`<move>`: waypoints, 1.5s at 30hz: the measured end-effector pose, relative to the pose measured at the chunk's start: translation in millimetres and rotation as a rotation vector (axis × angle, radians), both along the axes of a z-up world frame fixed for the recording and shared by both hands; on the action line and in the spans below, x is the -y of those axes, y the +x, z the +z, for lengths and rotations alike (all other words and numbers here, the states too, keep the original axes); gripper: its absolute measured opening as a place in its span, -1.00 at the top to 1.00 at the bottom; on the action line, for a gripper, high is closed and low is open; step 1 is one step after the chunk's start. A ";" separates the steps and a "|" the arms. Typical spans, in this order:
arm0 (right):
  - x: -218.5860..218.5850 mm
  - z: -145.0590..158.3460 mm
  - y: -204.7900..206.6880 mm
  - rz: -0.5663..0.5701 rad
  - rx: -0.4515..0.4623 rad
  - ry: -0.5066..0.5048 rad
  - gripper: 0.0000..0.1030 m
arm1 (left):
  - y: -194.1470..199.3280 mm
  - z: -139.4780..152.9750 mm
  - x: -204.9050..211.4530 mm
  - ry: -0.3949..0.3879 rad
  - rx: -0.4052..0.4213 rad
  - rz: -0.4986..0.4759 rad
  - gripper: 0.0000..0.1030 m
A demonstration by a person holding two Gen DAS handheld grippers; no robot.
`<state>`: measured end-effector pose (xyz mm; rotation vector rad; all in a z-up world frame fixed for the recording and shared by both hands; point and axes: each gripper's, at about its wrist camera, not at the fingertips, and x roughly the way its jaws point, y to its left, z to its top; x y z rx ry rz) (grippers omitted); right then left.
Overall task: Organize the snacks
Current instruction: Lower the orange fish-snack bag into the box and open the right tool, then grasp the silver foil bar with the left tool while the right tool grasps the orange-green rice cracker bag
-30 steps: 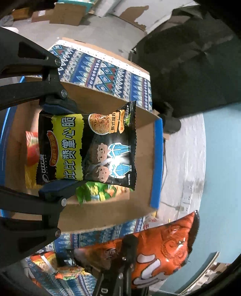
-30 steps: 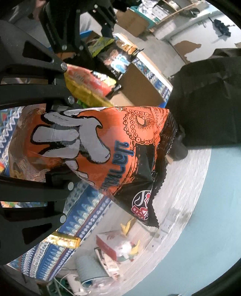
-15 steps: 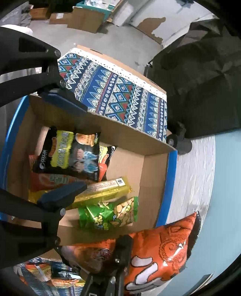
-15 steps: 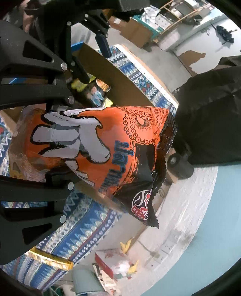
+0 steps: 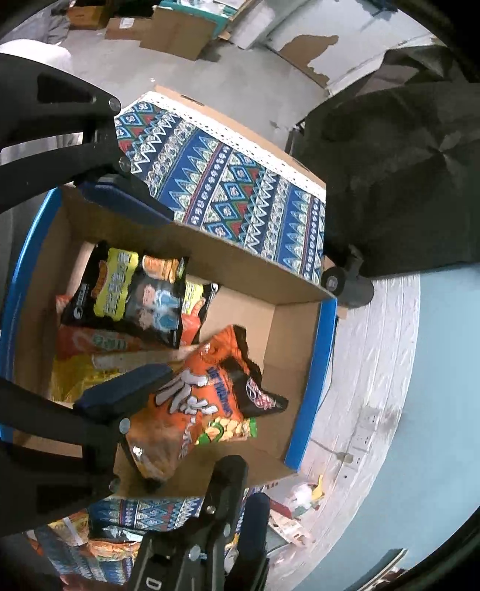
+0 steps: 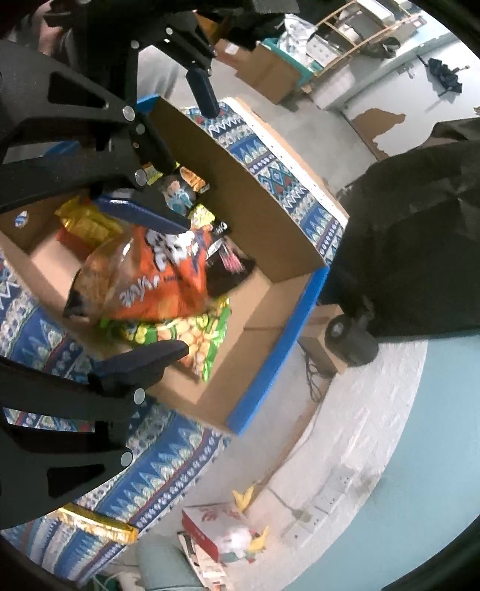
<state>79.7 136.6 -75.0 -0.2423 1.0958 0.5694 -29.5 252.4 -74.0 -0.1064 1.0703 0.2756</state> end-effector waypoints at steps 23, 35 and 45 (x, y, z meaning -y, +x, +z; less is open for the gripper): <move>137.6 25.8 -26.6 -0.140 0.077 -0.096 -0.33 | 21.6 13.0 108.5 -0.004 0.014 -0.235 -0.53; 217.2 24.2 -45.9 -0.232 0.055 -0.100 -0.33 | 18.3 10.8 182.2 0.052 -0.002 -0.403 -0.53; 264.6 -5.7 -73.8 -0.224 -0.027 -0.147 -0.36 | 4.7 -14.0 238.4 0.149 -0.045 -0.568 -0.53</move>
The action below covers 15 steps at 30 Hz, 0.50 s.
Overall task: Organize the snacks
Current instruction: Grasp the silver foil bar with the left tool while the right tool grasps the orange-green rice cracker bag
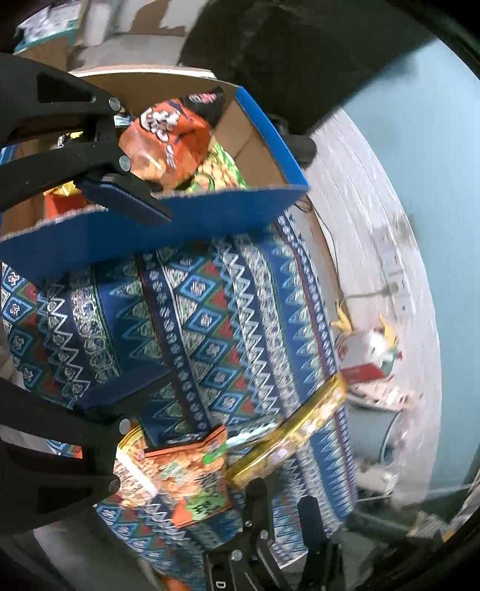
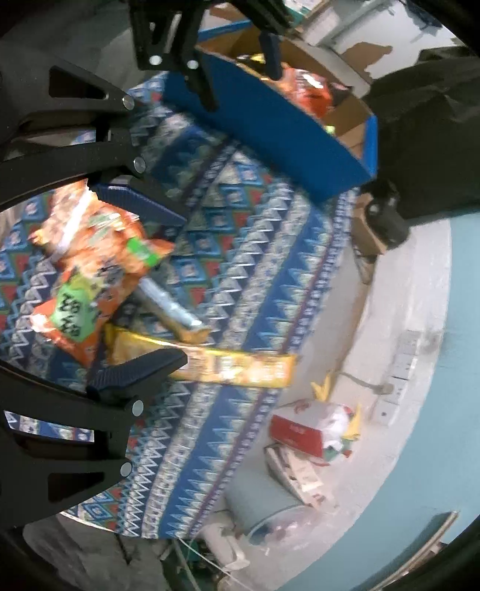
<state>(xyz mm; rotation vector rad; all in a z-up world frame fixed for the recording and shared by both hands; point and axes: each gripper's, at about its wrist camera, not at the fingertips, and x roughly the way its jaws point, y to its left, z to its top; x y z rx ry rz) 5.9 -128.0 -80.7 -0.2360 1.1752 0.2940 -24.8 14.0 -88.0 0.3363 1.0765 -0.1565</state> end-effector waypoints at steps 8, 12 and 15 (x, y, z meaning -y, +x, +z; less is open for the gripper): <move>21.2 -35.2 -27.3 0.079 -0.096 -0.039 -0.37 | -10.3 -22.5 17.7 -0.018 -0.062 -0.061 -0.53; 26.9 -56.0 -40.8 0.130 -0.146 -0.074 -0.38 | -10.2 -39.0 24.9 -0.016 -0.101 -0.078 -0.53; 25.8 -66.6 -48.6 0.180 -0.168 -0.098 -0.39 | -4.9 -48.5 27.3 -0.015 -0.119 -0.076 -0.53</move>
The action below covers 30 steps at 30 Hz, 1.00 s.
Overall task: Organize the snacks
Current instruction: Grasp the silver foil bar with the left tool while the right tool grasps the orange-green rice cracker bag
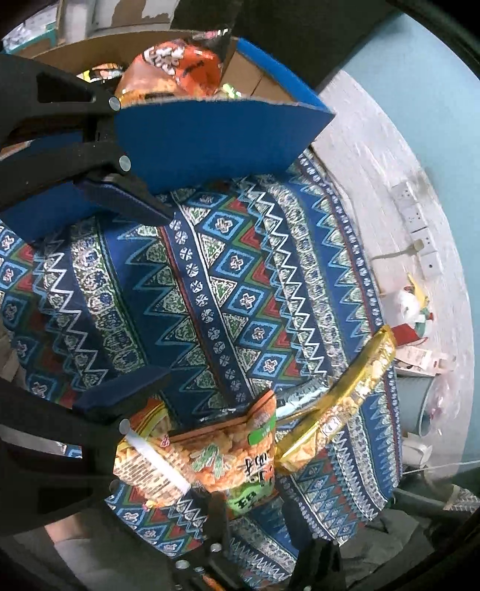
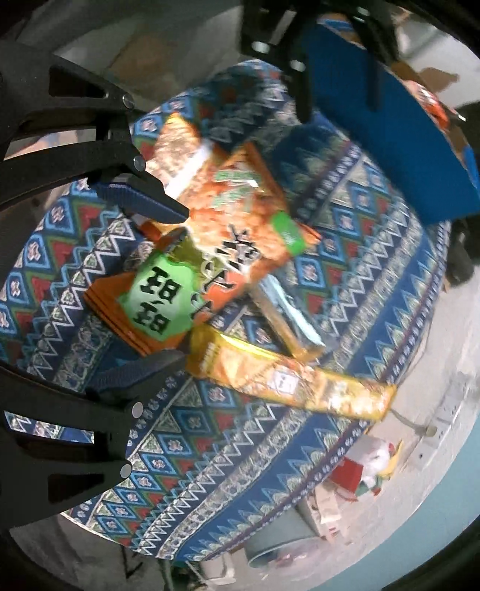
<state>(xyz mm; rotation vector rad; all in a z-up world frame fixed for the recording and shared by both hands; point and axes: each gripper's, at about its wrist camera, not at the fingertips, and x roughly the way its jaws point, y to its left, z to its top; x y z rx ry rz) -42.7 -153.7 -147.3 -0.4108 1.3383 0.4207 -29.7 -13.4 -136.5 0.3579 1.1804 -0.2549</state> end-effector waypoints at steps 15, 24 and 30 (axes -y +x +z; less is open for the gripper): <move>-7.0 -44.0 24.7 0.067 -0.052 -0.045 -0.44 | 18.6 -27.6 8.2 -0.006 -0.051 -0.010 -0.53; 11.3 -48.7 32.8 -0.044 -0.088 0.022 0.31 | 32.6 -25.1 22.0 -0.021 -0.061 -0.007 -0.53; 25.8 -28.0 28.8 -0.113 -0.041 0.072 0.39 | 39.9 -19.3 37.7 -0.041 -0.061 -0.009 -0.53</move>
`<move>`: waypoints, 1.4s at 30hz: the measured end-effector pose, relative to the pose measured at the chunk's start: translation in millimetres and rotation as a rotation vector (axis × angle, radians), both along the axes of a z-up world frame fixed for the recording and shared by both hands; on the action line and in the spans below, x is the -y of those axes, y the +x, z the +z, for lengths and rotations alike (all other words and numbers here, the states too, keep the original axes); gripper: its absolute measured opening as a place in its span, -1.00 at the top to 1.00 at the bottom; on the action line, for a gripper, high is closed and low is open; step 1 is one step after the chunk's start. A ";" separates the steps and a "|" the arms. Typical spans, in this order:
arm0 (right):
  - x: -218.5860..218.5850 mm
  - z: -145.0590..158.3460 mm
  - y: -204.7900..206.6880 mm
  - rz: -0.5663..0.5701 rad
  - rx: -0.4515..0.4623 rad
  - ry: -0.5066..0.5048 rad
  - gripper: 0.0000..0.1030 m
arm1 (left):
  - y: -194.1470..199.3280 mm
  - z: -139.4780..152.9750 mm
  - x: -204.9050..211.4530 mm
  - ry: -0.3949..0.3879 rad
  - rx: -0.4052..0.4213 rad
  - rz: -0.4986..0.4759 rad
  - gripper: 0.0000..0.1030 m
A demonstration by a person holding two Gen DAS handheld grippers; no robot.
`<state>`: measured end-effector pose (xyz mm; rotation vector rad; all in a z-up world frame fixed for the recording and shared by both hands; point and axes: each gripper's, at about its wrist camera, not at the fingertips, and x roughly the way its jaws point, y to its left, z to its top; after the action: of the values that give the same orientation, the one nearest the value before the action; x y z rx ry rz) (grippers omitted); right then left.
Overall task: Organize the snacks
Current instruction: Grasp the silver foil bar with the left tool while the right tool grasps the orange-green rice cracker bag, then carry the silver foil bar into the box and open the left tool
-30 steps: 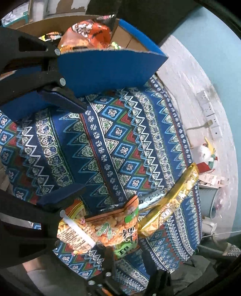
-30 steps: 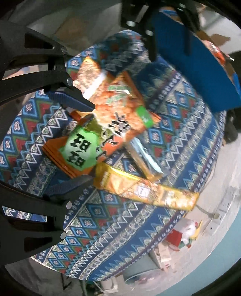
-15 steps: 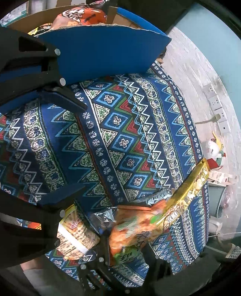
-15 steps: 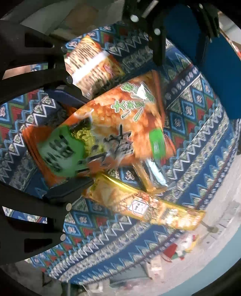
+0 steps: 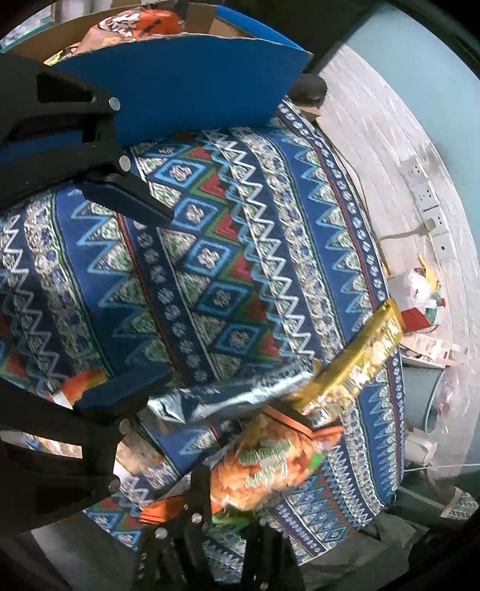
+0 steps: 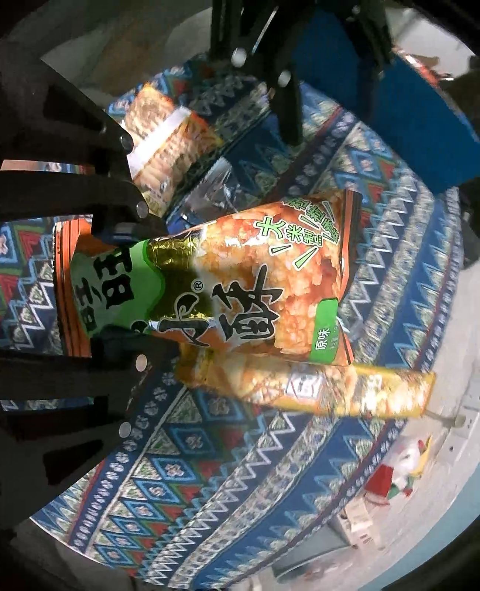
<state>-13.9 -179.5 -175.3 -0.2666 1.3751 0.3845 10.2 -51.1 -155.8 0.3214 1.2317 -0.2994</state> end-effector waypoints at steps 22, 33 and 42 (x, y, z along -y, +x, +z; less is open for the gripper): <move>79.7 33.8 -3.6 -0.362 0.139 0.024 0.39 | 39.6 -20.7 54.9 -0.067 -0.096 0.054 -0.53; 94.1 26.7 7.0 -0.400 0.132 0.048 0.39 | 53.9 -46.4 77.9 -0.043 -0.122 0.029 -0.53; 95.5 27.6 19.5 -0.398 0.128 0.059 0.39 | 53.8 -67.0 96.2 -0.026 -0.121 -0.034 0.32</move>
<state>5.7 -274.9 -147.7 0.0334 1.2527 0.0745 64.0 -147.3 -222.8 0.3054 1.3412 -0.3684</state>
